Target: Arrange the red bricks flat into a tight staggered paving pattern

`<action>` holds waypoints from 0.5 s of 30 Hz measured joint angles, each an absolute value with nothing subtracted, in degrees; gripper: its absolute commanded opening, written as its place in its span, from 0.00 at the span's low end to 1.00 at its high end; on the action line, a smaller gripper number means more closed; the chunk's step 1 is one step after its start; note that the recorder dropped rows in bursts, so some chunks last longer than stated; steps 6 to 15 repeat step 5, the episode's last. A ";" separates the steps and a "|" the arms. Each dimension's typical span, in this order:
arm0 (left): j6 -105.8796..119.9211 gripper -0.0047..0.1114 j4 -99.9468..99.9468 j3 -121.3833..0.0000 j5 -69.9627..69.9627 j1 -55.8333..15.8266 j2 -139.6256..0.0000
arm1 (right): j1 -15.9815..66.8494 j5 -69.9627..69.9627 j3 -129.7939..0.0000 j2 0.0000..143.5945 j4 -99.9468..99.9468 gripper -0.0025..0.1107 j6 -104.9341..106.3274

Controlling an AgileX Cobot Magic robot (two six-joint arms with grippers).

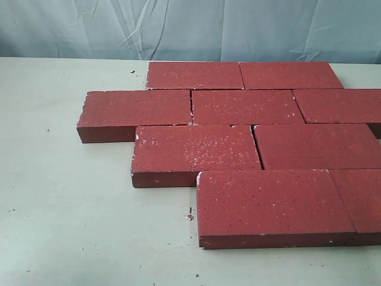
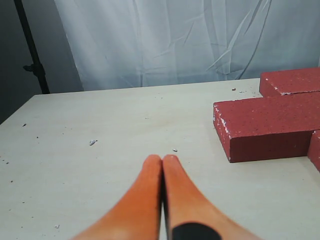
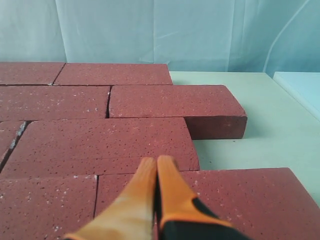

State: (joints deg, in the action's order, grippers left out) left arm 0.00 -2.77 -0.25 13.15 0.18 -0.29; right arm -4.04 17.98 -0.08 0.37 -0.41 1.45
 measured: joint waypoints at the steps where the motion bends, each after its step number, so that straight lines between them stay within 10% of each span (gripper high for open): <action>1: 0.00 0.04 -2.77 -0.25 13.15 0.18 -0.29 | -4.04 17.98 -0.08 0.37 -0.41 0.01 1.45; 15: 0.00 0.04 -2.77 -0.25 13.15 0.18 -0.29 | -4.04 17.98 -0.08 0.37 -0.41 0.01 1.45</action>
